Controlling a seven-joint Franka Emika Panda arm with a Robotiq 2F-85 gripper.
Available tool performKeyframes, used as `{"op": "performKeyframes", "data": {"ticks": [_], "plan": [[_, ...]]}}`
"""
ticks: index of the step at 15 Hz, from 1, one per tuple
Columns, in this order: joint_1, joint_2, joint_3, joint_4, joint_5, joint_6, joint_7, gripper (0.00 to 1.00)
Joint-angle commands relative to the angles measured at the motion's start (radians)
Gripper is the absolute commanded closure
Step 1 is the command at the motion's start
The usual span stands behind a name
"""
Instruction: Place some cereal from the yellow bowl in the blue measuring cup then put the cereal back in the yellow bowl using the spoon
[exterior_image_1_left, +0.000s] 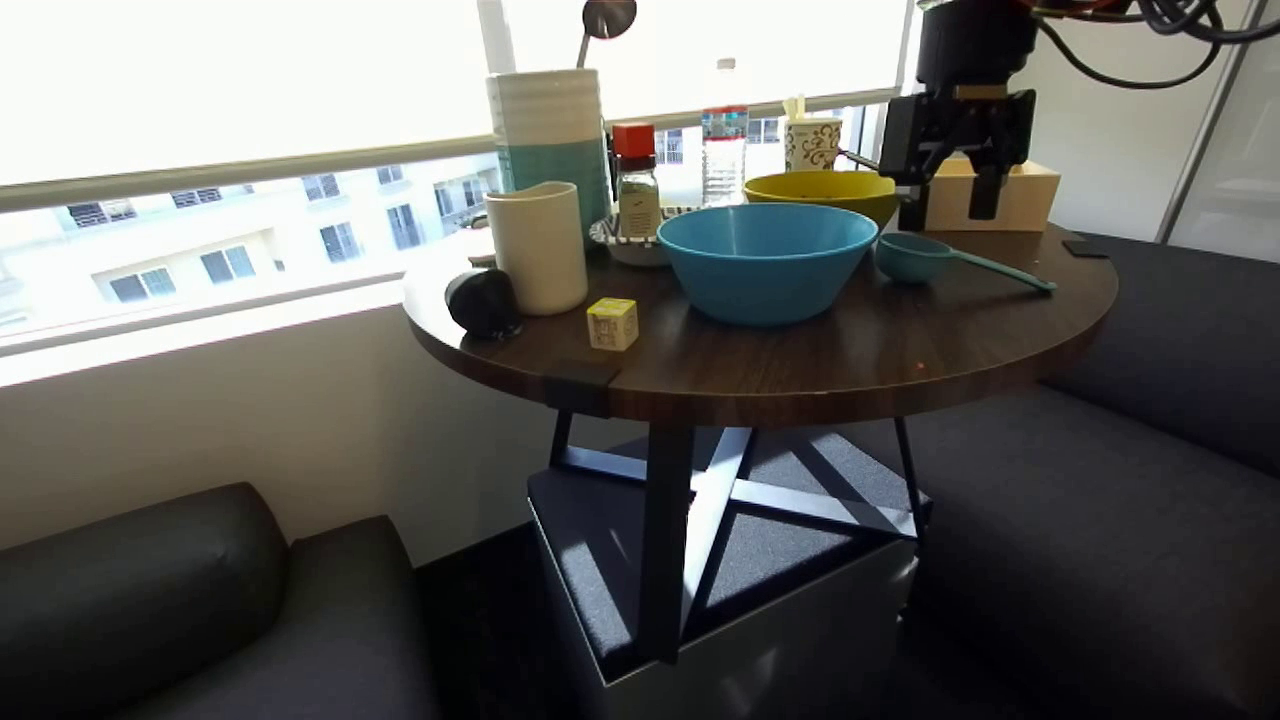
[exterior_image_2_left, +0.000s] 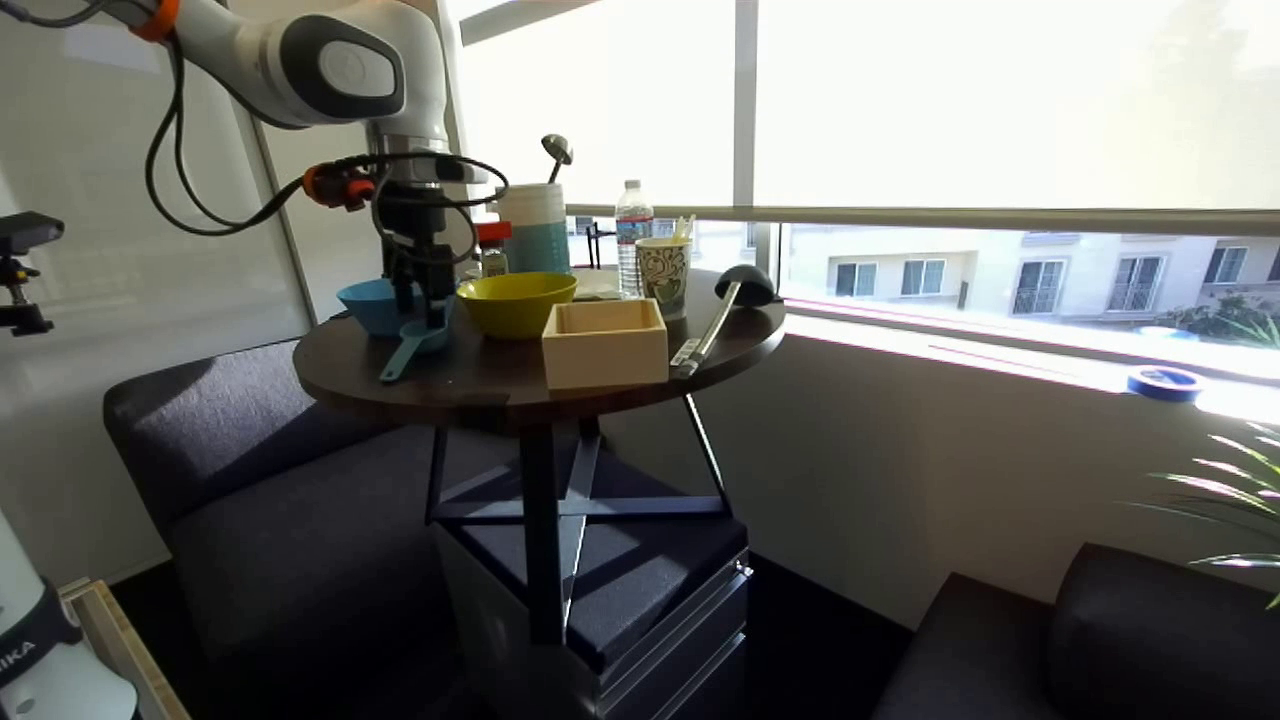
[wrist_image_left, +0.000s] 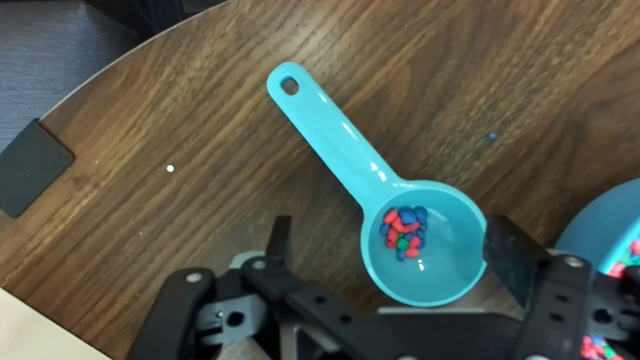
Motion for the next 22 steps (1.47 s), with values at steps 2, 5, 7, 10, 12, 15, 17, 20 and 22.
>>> {"op": "performKeyframes", "data": {"ticks": [2,5,7,10,12,15,17,20,22], "plan": [[-0.007,-0.049,-0.001,-0.06,-0.062,0.015,-0.059,0.0],[-0.019,-0.067,-0.021,-0.066,-0.004,-0.009,-0.009,0.0],[-0.029,-0.092,-0.039,-0.07,0.047,-0.021,0.016,0.0],[-0.058,-0.119,-0.051,-0.06,0.099,-0.089,0.124,0.0],[-0.08,-0.131,-0.046,-0.066,0.106,-0.128,0.214,0.0],[-0.103,-0.138,-0.033,-0.074,0.12,-0.174,0.352,0.0],[-0.112,-0.139,-0.028,-0.084,0.144,-0.184,0.442,0.0],[-0.119,-0.139,-0.028,-0.118,0.205,-0.146,0.56,0.0],[-0.127,-0.151,-0.033,-0.146,0.236,-0.104,0.624,0.0]]}}
